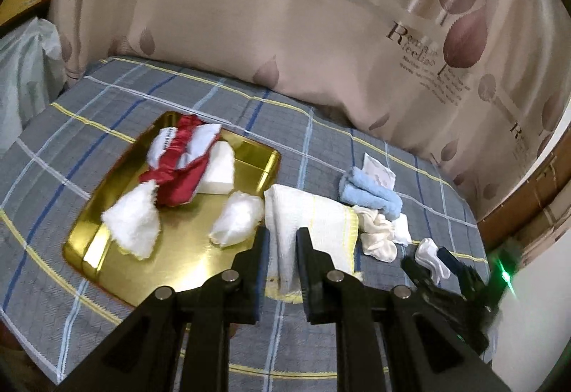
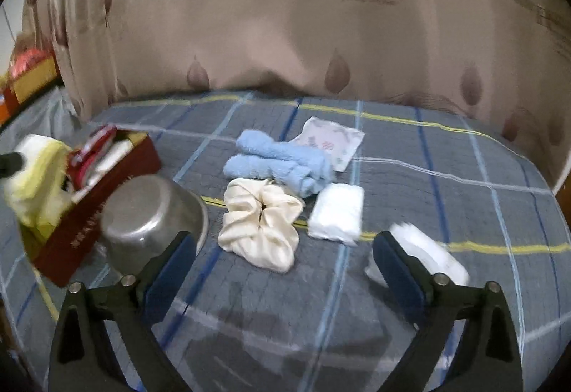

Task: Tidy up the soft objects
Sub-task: 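Carry yellow-edged cloth over tray with left while right grasps cream scrunchie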

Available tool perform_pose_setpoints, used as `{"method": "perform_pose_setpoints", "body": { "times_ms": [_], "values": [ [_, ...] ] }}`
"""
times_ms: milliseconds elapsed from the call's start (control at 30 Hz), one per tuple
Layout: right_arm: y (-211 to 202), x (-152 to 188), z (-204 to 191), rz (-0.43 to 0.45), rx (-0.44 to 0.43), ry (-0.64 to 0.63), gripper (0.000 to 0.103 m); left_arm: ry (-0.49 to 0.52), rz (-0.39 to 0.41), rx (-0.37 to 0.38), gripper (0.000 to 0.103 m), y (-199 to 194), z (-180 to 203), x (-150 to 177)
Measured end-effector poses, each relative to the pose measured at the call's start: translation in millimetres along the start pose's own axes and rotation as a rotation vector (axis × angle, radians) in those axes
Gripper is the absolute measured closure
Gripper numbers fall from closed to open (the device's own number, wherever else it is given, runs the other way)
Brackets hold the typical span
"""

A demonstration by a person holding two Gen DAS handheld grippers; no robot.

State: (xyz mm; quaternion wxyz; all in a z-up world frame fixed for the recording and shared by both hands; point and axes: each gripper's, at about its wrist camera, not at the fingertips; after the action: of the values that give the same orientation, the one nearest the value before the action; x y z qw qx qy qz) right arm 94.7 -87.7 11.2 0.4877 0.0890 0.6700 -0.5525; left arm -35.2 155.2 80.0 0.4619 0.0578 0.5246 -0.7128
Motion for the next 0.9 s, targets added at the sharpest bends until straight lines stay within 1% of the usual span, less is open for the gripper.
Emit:
{"method": "perform_pose_setpoints", "body": {
  "times_ms": [33,67,100,167,233,467,533,633,667,700,800,900],
  "values": [
    [6.4,-1.7,-1.0,-0.013,-0.004,-0.002,0.019,-0.003,0.003,-0.001,0.087,-1.6,-2.2,-0.5],
    [15.9,-3.7,-1.2,-0.036,-0.013,0.003,0.030,-0.009,0.007,-0.003,0.087,-3.4,-4.8,-1.1],
    [22.9,-4.5,-1.1,-0.055,-0.019,0.009,0.037,-0.014,0.013,-0.005,0.087,-5.5,-7.8,-1.4],
    [37.5,-5.4,-2.9,-0.090,-0.023,0.014,0.039,-0.023,0.022,-0.012,0.087,-8.9,-13.6,-2.9],
    [44.0,-5.6,-5.3,-0.097,-0.030,0.013,0.039,-0.032,0.031,-0.020,0.087,-11.7,-19.0,-4.6],
    [59.5,-4.3,-14.4,-0.126,-0.010,-0.012,0.039,-0.052,0.041,-0.051,0.087,-17.0,-39.1,-6.8],
    [60.9,-5.0,-15.8,-0.129,-0.013,-0.016,0.041,-0.059,0.049,-0.064,0.087,-17.8,-45.3,-7.2],
    [64.3,-5.8,-17.9,-0.133,-0.023,-0.026,0.058,-0.051,0.048,-0.094,0.087,-13.8,-51.8,-8.5],
    [66.9,-5.8,-18.2,-0.141,-0.025,-0.028,0.068,-0.048,0.044,-0.101,0.087,-11.1,-53.7,-9.4],
    [68.5,-5.7,-18.4,-0.145,-0.031,-0.028,0.071,-0.039,0.039,-0.108,0.087,-7.3,-54.6,-11.0],
    [68.8,-5.6,-18.2,-0.143,-0.035,-0.024,0.076,0.016,0.049,-0.148,0.087,3.2,-51.8,-17.8],
    [69.4,-5.1,-17.4,-0.142,-0.040,-0.018,0.077,0.050,0.052,-0.157,0.087,16.7,-45.8,-29.7]
  ]
}}
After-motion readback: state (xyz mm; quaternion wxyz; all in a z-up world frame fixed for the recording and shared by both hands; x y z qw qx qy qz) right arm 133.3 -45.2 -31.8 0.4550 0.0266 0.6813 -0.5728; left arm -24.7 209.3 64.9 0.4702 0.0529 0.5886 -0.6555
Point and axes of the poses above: each gripper's, at about its wrist camera, not at the fingertips, and y roughly the way its jaws point, z to its right, x to its underside, and after that the axes turned 9 degrees about -y, right-handed
